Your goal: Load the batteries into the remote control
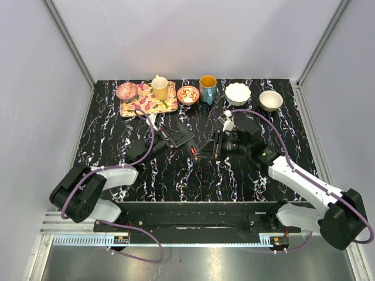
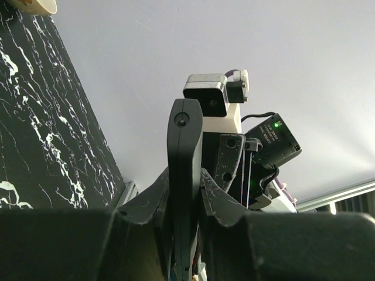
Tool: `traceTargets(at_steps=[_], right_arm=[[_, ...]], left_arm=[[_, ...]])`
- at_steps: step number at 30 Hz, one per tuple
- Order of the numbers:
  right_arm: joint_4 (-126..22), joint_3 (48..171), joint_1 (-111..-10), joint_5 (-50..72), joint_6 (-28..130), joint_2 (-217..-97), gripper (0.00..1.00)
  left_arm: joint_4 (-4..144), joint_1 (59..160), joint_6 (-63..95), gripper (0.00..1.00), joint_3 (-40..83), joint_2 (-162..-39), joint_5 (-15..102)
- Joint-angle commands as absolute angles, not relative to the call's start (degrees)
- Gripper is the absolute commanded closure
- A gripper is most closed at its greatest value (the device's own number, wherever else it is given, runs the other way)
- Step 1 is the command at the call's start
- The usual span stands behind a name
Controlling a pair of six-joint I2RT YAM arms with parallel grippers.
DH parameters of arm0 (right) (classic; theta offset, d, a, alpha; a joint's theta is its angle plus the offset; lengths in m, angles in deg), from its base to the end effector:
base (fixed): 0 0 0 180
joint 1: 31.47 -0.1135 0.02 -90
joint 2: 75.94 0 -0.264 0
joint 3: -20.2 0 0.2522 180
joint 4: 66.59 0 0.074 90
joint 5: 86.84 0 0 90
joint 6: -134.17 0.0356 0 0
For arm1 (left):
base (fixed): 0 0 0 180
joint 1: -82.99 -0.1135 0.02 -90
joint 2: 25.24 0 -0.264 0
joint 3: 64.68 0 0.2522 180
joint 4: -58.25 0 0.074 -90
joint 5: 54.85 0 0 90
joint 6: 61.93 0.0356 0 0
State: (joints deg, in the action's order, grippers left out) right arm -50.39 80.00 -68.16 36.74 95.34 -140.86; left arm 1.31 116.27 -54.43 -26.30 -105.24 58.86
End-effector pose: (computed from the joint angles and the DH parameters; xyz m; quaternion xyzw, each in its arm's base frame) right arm 0.1934 0.1687 0.2924 -0.0620 0.8047 0.5465 0.2235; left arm 0.2141 -0.1577 0.2341 -0.0987 0.6077 -0.7253 0.3080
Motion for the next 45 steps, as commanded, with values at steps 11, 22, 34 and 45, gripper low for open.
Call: traceTargets(at_steps=[11,22,34,45], right_arm=[[-36.58,85.98,-68.12,31.64,88.64,-145.02,1.00],[-31.47,87.75,-68.12,27.95,87.23,-146.34,1.00],[-32.97,90.03,-67.86,28.91,90.48,-142.47,0.60],[-33.06,92.58,-67.33,31.10,91.36,-141.33,0.32]], left_arm=[[-3.85,117.79,-51.74,1.00,-23.41,-104.08,60.29],[0.03,118.41,-49.19,1.00,-22.44,-102.85,60.03],[0.64,118.50,-47.52,1.00,-24.11,-103.02,60.11],[1.08,118.50,-46.90,1.00,-24.73,-103.55,60.29]])
